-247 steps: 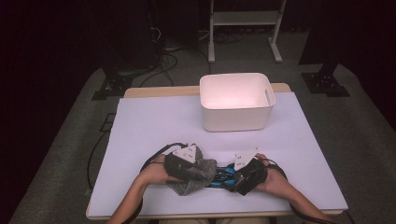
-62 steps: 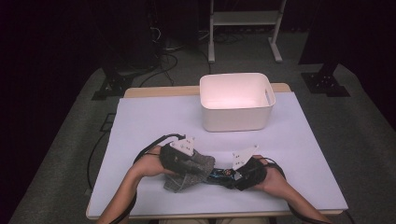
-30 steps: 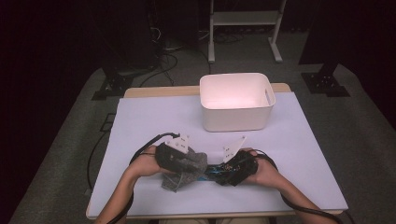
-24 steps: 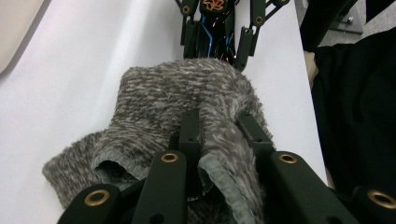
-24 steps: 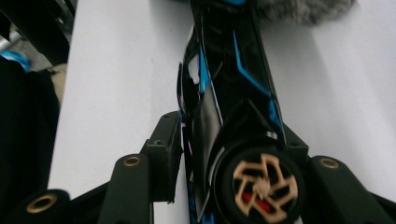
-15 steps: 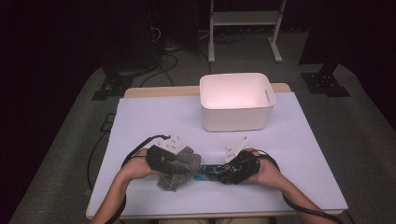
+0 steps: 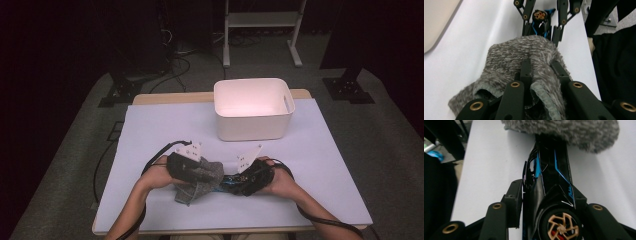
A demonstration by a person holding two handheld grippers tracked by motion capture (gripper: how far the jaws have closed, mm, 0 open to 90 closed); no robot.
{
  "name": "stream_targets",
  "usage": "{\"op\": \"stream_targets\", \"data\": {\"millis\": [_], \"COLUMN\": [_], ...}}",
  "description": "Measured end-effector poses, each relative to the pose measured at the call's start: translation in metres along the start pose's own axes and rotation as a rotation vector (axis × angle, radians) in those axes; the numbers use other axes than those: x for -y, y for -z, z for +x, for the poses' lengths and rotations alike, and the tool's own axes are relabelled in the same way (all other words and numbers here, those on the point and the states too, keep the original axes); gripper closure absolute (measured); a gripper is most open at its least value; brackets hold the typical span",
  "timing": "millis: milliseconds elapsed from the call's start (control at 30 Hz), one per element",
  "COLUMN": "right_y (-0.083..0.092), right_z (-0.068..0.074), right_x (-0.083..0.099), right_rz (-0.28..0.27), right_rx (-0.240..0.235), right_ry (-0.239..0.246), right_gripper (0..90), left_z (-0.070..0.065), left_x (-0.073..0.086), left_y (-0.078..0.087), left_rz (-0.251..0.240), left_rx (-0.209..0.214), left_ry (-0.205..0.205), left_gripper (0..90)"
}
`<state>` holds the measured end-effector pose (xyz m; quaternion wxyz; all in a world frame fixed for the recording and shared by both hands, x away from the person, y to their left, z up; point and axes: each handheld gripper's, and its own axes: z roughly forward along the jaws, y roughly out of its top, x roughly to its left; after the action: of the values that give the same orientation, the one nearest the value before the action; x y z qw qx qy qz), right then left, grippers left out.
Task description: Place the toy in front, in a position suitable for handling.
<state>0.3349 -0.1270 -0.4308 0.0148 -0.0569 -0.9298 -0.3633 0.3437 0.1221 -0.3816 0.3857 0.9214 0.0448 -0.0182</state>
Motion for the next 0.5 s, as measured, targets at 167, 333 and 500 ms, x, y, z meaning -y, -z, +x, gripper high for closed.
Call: {"op": "stream_targets", "data": {"millis": [167, 333, 500], "right_y": [0.002, 0.000, 0.007], "right_z": [-0.007, -0.013, -0.013], "right_x": [-0.008, -0.004, 0.000], "right_rz": [0.028, 0.015, -0.029], "right_rx": [0.080, 0.061, -0.004], "right_ry": [0.047, 0.029, -0.069], "right_gripper": [55.6, 54.5, 42.6], "left_z": [0.006, 0.007, 0.000], "left_x": [-0.011, -0.008, -0.004], "left_y": [-0.006, -0.009, -0.008], "left_rz": [0.034, 0.020, 0.034], "left_rx": [-0.008, 0.012, 0.046], "left_ry": [-0.007, 0.014, 0.009], "left_gripper": [75.3, 75.3, 75.3]}}
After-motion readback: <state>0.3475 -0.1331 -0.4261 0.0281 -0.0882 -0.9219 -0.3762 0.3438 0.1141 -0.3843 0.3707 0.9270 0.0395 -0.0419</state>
